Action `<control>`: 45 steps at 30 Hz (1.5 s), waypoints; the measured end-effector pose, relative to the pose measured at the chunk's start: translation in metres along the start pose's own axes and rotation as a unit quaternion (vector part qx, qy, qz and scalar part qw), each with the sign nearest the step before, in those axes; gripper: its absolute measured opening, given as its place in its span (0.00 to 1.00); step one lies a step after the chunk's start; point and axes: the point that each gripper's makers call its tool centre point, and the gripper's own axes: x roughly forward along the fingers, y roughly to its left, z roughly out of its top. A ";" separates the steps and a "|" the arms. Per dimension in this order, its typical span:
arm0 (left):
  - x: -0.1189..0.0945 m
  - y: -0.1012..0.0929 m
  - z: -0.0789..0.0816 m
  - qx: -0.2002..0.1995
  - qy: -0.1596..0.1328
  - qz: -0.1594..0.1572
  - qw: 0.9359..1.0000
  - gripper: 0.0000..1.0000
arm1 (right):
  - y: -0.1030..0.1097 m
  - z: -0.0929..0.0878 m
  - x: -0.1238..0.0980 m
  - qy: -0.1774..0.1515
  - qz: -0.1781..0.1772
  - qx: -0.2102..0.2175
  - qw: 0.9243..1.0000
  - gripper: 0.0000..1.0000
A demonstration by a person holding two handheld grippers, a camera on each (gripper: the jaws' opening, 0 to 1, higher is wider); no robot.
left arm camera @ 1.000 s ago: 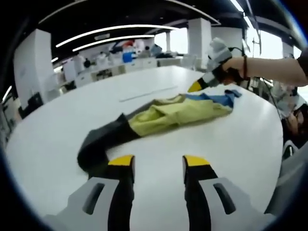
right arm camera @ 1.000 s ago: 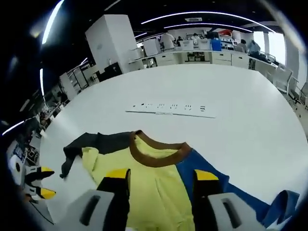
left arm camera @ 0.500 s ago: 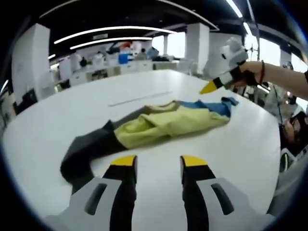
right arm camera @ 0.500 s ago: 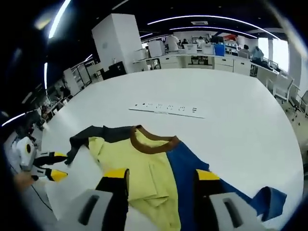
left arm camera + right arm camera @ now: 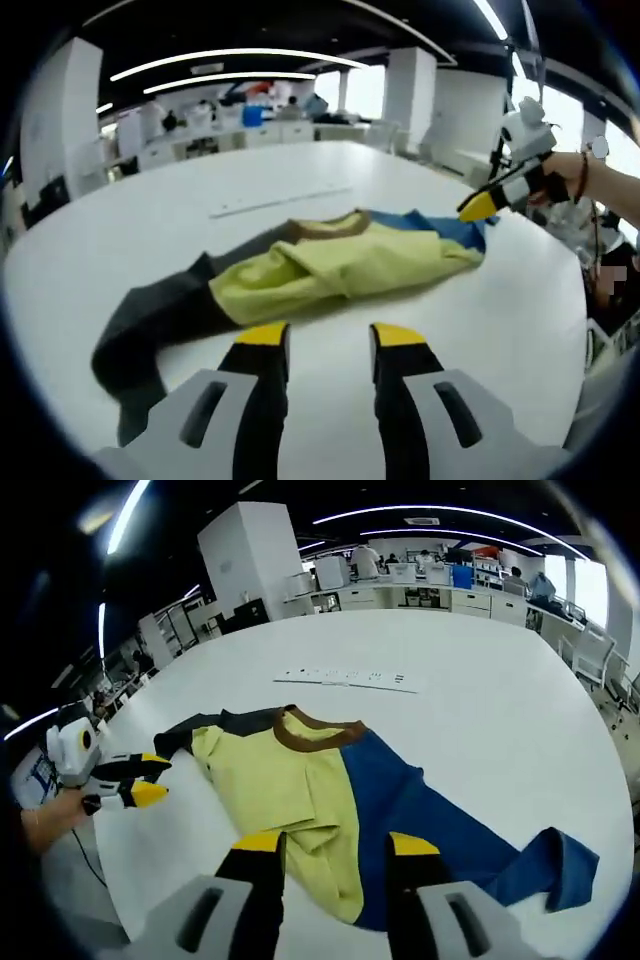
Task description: Fold the garment on the visible template until the final outline fits inside the template.
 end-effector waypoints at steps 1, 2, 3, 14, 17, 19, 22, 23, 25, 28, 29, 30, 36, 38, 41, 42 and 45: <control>0.004 -0.001 0.001 -0.001 -0.001 -0.001 1.000 0.27 | 0.001 -0.003 0.001 -0.001 0.003 0.000 1.000 0.32; 0.006 -0.002 0.001 -0.002 0.000 -0.002 1.000 0.27 | 0.001 -0.004 0.002 -0.002 0.004 0.001 1.000 0.31; 0.009 -0.003 0.001 -0.003 0.000 -0.002 1.000 0.26 | 0.002 -0.006 0.004 -0.003 0.009 0.004 1.000 0.30; 0.036 -0.007 -0.003 -0.026 0.002 -0.011 1.000 0.24 | 0.009 -0.018 0.032 -0.012 0.037 0.066 0.997 0.22; 0.043 -0.007 -0.003 -0.054 -0.001 -0.014 0.998 0.22 | 0.011 -0.017 0.039 -0.021 0.046 0.094 0.994 0.19; 0.046 -0.006 -0.003 -0.064 -0.003 -0.014 0.998 0.20 | 0.013 -0.016 0.043 -0.026 0.048 0.104 0.993 0.15; 0.051 -0.007 -0.004 -0.074 -0.002 -0.014 0.997 0.18 | 0.013 -0.016 0.048 -0.028 0.046 0.108 0.993 0.12; 0.053 -0.007 -0.004 -0.079 -0.002 -0.015 0.997 0.17 | 0.013 -0.016 0.050 -0.029 0.043 0.109 0.993 0.11; 0.057 -0.007 -0.005 -0.083 -0.001 -0.016 0.996 0.14 | 0.012 -0.015 0.051 -0.034 0.043 0.115 0.992 0.08; 0.062 -0.006 -0.007 -0.089 0.002 -0.019 0.996 0.08 | 0.013 -0.013 0.050 -0.039 0.044 0.115 0.992 0.01; 0.063 -0.006 -0.006 -0.090 0.002 -0.021 0.996 0.06 | 0.013 -0.013 0.050 -0.040 0.045 0.114 0.992 0.00; 0.064 -0.007 -0.006 -0.095 0.003 -0.023 0.995 0.03 | 0.014 -0.012 0.050 -0.042 0.045 0.112 0.992 0.00; 0.065 -0.009 -0.004 -0.097 0.003 -0.025 0.995 0.00 | 0.015 -0.007 0.042 -0.051 0.046 0.103 0.992 0.00; 0.064 -0.010 -0.002 -0.097 0.002 -0.026 0.995 0.00 | 0.014 -0.005 0.039 -0.054 0.045 0.102 0.992 0.00; 0.062 -0.012 -0.002 -0.081 0.004 -0.026 0.996 0.00 | 0.013 -0.004 0.037 -0.056 0.045 0.102 0.992 0.00; 0.062 -0.013 -0.002 -0.081 0.002 -0.029 0.996 0.01 | 0.013 -0.004 0.037 -0.055 0.044 0.103 0.992 0.00; 0.063 -0.017 0.000 -0.093 0.001 -0.031 0.995 0.12 | 0.014 -0.006 0.037 -0.052 0.043 0.106 0.992 0.00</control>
